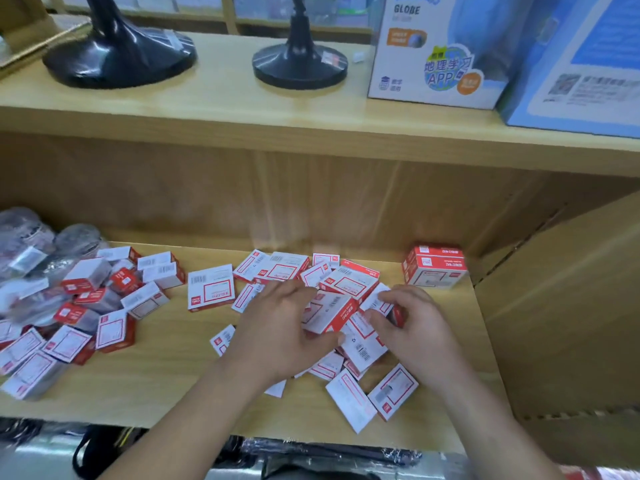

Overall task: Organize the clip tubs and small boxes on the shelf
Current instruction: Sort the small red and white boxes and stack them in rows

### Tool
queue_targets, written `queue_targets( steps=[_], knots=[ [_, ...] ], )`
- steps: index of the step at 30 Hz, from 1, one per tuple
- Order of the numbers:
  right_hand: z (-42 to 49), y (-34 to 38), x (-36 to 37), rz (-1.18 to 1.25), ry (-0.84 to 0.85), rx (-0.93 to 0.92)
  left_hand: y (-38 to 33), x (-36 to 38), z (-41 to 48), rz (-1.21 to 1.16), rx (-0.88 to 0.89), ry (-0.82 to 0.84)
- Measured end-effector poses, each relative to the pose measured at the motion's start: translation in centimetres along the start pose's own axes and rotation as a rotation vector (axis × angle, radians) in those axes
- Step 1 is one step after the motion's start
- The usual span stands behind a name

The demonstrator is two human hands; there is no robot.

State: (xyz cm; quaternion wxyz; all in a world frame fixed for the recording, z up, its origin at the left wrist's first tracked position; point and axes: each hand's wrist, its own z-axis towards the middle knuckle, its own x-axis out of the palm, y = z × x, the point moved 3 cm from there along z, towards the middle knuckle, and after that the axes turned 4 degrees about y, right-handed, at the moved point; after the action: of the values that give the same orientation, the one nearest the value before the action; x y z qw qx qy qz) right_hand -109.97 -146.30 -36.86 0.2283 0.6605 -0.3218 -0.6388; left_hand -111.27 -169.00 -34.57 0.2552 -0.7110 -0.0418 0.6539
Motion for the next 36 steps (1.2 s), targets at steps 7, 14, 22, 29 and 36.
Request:
queue_targets(
  steps=[7,14,22,29,36],
  knots=[
    [-0.9,3.2,-0.9,0.101,0.015,-0.022,2.0,-1.0,0.0,-0.104,0.116,0.180],
    [0.3,6.1,1.4,-0.017,0.112,0.133,1.9,1.2,-1.3,-0.031,0.302,0.006],
    [0.2,7.2,2.9,0.261,0.103,0.284,3.0,1.8,-2.8,-0.179,0.290,-0.036],
    [-2.7,10.1,-0.3,0.383,-0.047,-0.150,1.0,-2.2,-3.1,-0.757,-0.139,-0.208],
    [-5.3,8.8,-1.6,0.190,-0.055,-0.600,-2.5,-3.1,-1.2,-1.299,-0.302,0.014]
  ],
)
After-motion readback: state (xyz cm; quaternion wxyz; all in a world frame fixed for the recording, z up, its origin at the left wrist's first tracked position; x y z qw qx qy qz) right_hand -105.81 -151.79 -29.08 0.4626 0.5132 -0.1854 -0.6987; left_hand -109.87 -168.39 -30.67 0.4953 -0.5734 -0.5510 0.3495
